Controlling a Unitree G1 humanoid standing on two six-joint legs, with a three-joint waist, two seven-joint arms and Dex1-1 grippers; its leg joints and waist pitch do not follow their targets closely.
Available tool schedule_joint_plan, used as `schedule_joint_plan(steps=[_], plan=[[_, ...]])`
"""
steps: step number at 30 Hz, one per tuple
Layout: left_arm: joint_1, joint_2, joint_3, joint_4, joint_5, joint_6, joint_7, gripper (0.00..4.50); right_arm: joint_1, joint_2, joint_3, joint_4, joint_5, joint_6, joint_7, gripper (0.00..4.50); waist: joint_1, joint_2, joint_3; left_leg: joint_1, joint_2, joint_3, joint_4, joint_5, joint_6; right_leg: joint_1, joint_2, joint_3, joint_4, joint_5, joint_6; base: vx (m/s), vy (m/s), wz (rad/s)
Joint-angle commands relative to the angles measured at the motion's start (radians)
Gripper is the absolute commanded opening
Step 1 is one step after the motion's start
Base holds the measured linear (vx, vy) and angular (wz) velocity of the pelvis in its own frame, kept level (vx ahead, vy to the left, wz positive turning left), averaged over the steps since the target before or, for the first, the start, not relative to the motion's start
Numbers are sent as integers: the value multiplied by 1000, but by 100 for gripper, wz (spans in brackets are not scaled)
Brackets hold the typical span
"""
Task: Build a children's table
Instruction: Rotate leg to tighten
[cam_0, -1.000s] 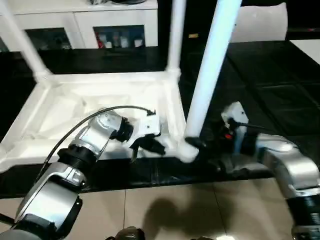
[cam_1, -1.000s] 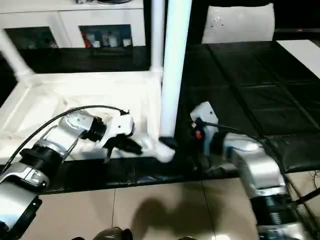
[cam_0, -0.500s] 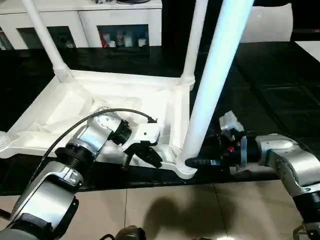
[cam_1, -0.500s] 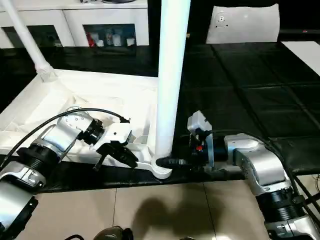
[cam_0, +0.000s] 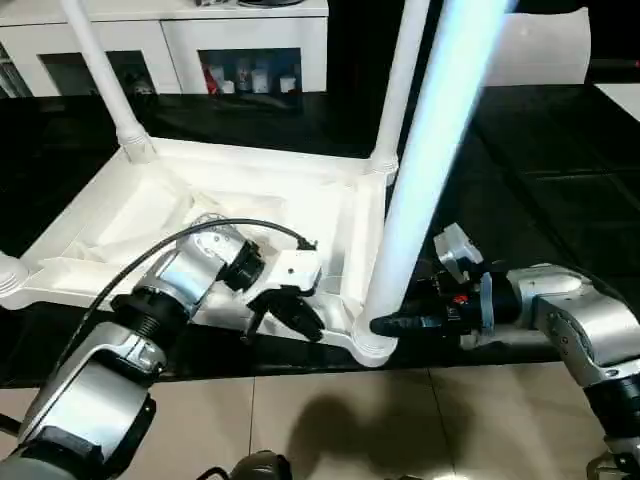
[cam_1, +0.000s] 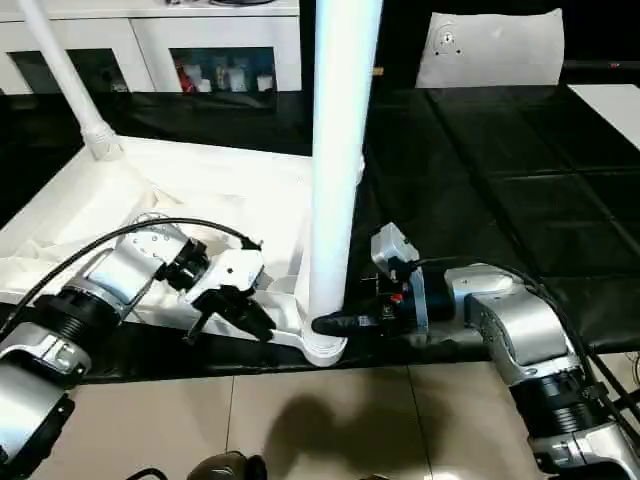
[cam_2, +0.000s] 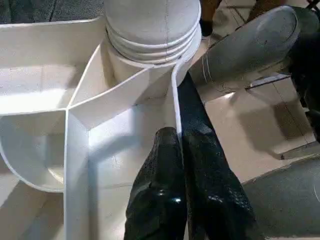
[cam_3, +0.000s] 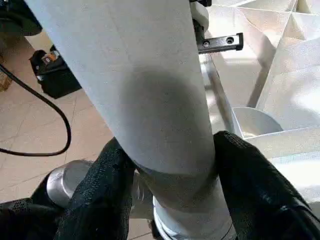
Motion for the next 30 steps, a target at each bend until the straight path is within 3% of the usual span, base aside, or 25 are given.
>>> schedule_joint_plan(steps=[1,4,8,10,12,13,14,15,17,19,20,21,23,26,30], plan=[[8,-12,-21,-16,4,15,-15,0,8,10,2,-11,31,31,3,211,-11,-9,-49,36,106,-45,-85,-252,21,30,-96,69,-75,-170,-251,0,0,0],[-5,-37,4,18,6,60,52,0,14,62,-21,-23,33,41,-83,210,-14,-7,-45,34,106,-47,-88,-274,10,30,-98,70,-79,-205,-246,0,0,0],[-23,-59,24,56,13,85,118,0,15,110,-32,-22,9,31,-180,209,-21,-10,-38,41,102,-52,-90,-347,-25,22,-104,74,-100,-377,-202,0,0,0],[-54,-100,61,97,11,134,233,0,-5,192,-53,17,-43,38,-352,208,-27,-6,-36,41,103,-55,-94,-366,-39,18,-101,74,-101,-398,-191,0,0,0],[-87,-141,101,138,2,185,349,0,-27,258,-67,51,-87,46,-490,206,-38,-10,-35,44,99,-59,-95,-401,-64,13,-102,72,-103,-426,-188,0,0,0],[-109,-168,127,165,-1,218,431,0,-42,300,-77,70,-111,57,-573,205,-46,-6,-32,44,96,-62,-95,-421,-86,9,-100,71,-101,-457,-184,0,0,0],[-126,-188,143,187,-1,242,493,0,-61,347,-102,90,-119,84,-658,204,-52,-11,-32,42,95,-69,-98,-432,-95,15,-102,69,-103,-486,-169,0,0,0],[-143,-207,157,210,3,263,561,0,-80,387,-116,115,-140,99,-740,204,-52,-10,-33,43,96,-71,-97,-432,-96,14,-105,69,-103,-488,-167,0,0,0],[-151,-217,163,223,7,274,600,0,-92,410,-125,131,-152,108,-787,202,-61,-7,-32,41,96,-69,-99,-417,-89,13,-103,71,-106,-449,-167,0,0,0],[-164,-234,174,238,16,282,661,0,-110,453,-125,162,-181,100,-870,201,-69,-1,-39,31,96,-64,-102,-349,-73,24,-95,71,-92,-283,-194,27,11,-3],[-165,-235,174,239,17,283,665,0,-111,455,-125,164,-183,99,-875,201,-75,-3,-43,33,94,-57,-99,-307,-59,23,-91,71,-87,-189,-216,0,0,0],[-170,-242,181,245,21,285,686,0,-118,476,-128,177,-192,96,-914,235,-77,-5,-45,32,91,-55,-96,-284,-47,27,-91,70,-83,-148,-228,55,0,1],[-175,-250,185,250,29,282,703,0,-123,503,-138,188,-202,75,-952,269,-77,-2,-51,29,86,-47,-85,-189,17,39,-95,69,-76,-25,-265,50,-11,2],[-184,-258,184,261,40,271,702,0,-124,541,-171,197,-217,19,-1000,288,-75,-5,-53,26,86,-45,-79,-133,60,43,-96,66,-74,4,-277,0,0,0],[-179,-246,169,258,43,256,673,0,-112,523,-179,179,-210,-9,-981,321,-73,1,-54,30,93,-47,-81,-132,75,42,-91,63,-70,13,-282,0,0,0]])
